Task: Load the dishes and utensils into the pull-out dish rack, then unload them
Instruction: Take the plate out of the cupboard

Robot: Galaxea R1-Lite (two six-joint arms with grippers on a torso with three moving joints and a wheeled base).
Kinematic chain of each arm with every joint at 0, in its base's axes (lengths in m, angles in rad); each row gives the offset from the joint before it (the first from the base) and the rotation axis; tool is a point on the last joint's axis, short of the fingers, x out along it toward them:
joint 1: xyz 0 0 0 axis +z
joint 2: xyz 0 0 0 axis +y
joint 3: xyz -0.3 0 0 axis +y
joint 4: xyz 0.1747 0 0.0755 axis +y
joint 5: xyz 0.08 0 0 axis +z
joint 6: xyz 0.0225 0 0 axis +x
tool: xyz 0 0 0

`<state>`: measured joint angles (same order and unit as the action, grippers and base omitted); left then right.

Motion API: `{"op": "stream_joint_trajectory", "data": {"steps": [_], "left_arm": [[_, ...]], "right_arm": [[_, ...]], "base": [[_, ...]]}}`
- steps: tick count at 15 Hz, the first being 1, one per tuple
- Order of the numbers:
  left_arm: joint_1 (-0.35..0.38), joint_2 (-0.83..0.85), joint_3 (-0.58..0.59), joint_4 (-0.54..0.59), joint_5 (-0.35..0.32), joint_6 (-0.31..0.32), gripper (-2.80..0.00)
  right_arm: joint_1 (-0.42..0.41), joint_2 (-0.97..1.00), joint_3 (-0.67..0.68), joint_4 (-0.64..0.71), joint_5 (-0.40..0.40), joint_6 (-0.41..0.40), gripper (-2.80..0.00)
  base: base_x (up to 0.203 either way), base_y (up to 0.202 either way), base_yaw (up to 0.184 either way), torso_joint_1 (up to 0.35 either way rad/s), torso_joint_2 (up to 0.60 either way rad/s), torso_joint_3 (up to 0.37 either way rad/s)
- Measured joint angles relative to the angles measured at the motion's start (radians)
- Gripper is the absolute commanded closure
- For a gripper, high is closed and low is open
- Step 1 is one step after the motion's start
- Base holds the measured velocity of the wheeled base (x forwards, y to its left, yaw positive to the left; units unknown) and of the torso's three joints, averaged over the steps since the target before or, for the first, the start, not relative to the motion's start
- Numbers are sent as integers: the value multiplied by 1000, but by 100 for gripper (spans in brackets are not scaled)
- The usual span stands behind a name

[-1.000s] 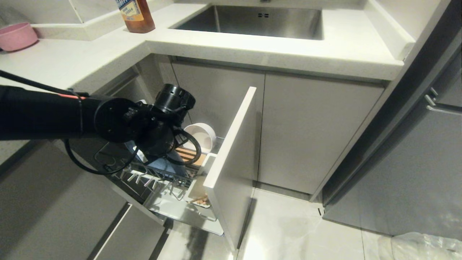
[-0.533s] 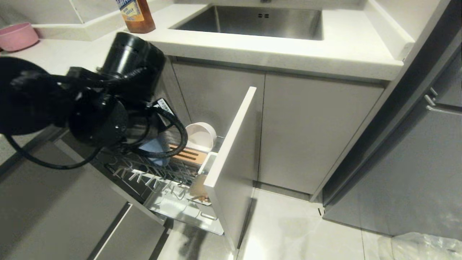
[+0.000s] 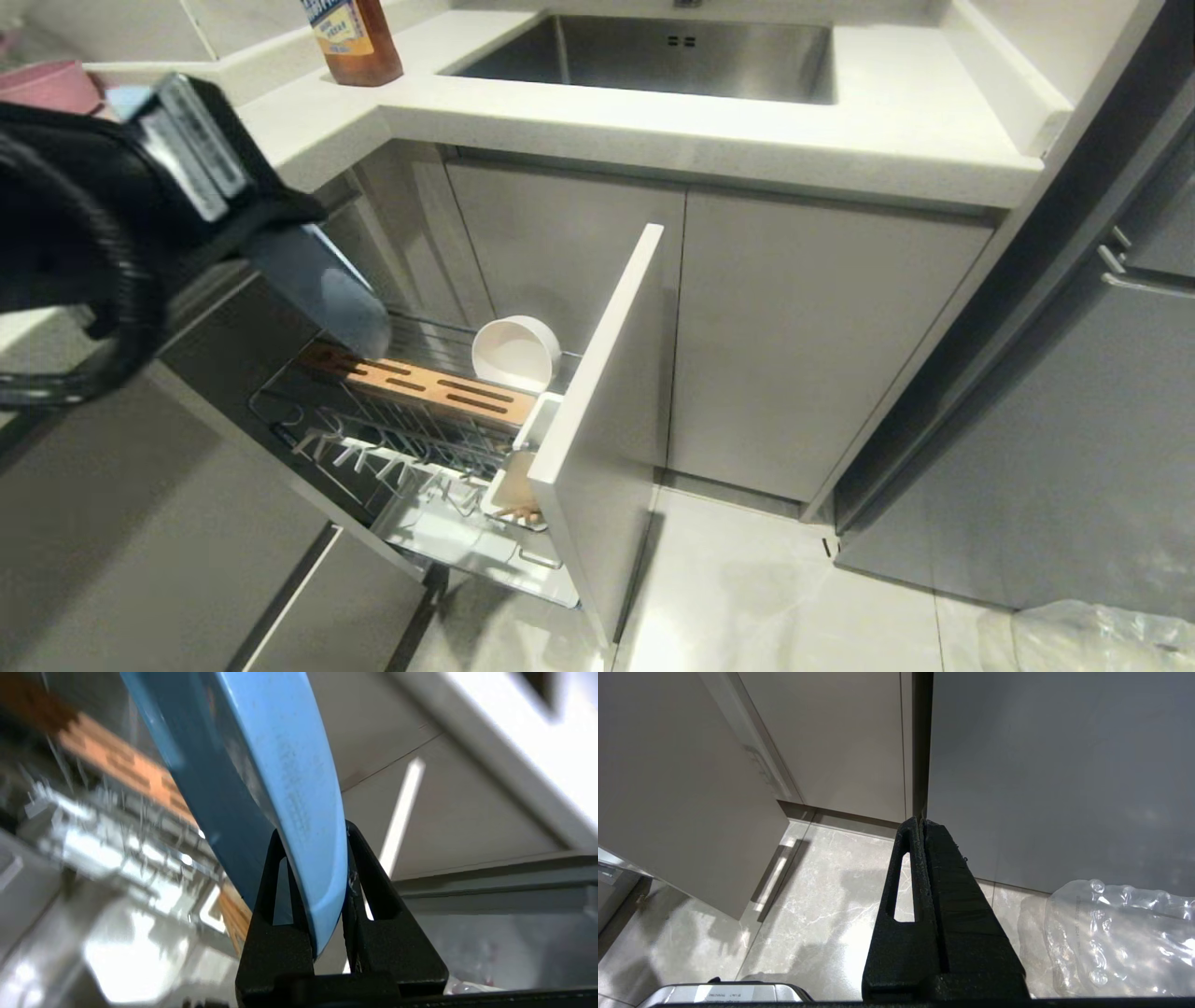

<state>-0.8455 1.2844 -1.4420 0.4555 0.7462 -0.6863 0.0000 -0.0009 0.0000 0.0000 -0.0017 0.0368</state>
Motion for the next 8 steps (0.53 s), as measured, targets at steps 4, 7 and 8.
{"op": "stream_joint_trajectory", "data": {"steps": [4,7,8], "left_arm": [[-2,-145,-73,-3,0,176,0],[110,-207,-127,-1,-41,301,0],[168,-218,-153,-1,-81,353,0]], "right_arm": [[0,0,0,0,0,0,0],[0,0,0,0,0,0,0],[0,0,0,0,0,0,0]], "base": [[0,0,0,0,0,0],[0,0,0,0,0,0],[0,0,0,0,0,0]]}}
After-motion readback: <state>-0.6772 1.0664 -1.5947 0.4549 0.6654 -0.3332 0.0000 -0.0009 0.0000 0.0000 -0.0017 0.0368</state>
